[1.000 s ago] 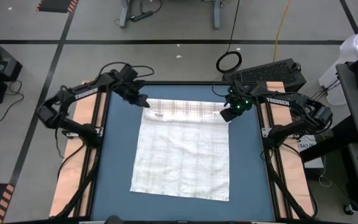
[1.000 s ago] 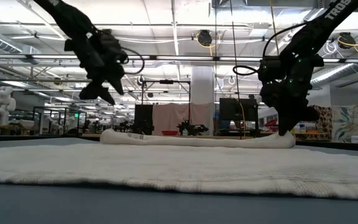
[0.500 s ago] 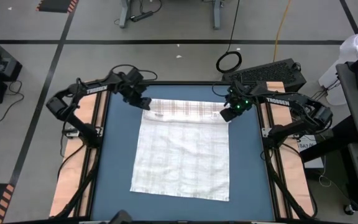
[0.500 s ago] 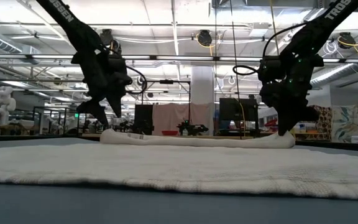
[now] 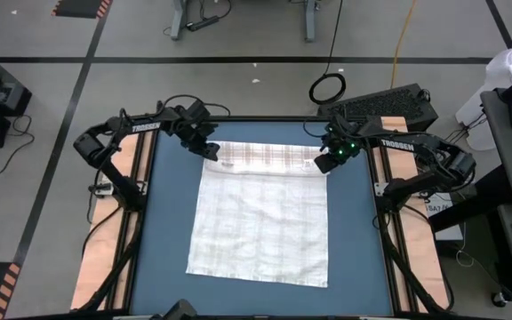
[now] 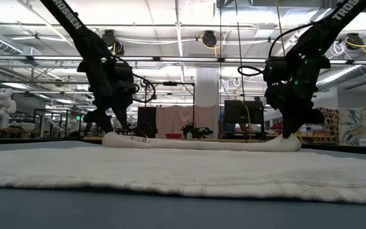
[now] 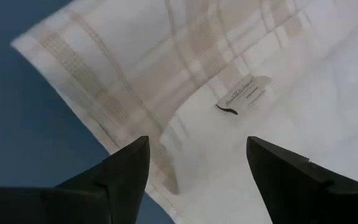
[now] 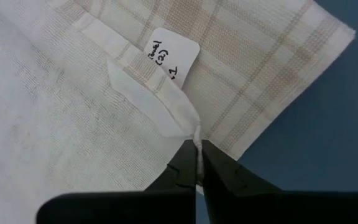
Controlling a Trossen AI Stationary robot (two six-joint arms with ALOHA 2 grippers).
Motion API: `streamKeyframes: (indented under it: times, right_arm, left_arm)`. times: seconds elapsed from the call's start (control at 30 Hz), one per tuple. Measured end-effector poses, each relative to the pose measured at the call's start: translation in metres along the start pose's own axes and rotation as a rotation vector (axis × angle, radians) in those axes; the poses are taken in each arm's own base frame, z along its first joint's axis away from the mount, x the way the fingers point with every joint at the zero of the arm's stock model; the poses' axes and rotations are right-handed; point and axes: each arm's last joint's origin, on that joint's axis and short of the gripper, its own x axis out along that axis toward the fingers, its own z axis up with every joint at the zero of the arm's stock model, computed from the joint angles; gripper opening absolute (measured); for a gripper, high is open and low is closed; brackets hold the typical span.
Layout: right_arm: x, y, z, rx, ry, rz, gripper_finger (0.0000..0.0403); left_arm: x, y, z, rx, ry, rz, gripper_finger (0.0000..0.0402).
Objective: Roll towel
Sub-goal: Fold the white towel
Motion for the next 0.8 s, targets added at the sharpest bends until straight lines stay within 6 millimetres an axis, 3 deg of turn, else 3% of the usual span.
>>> streamKeyframes:
  times: [0.17,0.37,0.6,0.8]
  right_arm:
    - [0.0,0.0,0.0,0.002,0.0,0.0,0.0003]
    - [0.0,0.0,0.001,0.005,-0.008,0.002,0.0003]
    - [0.0,0.0,0.001,0.004,-0.008,0.002,0.0004]
    - [0.0,0.0,0.001,0.005,-0.015,0.004,0.0004]
  left_arm:
    - [0.006,0.003,0.001,0.001,0.012,0.001,0.0263]
    - [0.008,0.002,0.002,0.032,0.016,-0.011,0.0216]
    - [0.01,-0.003,0.0,0.095,0.028,-0.007,0.013]
    - [0.012,-0.005,0.0,0.112,0.025,0.018,0.0029]
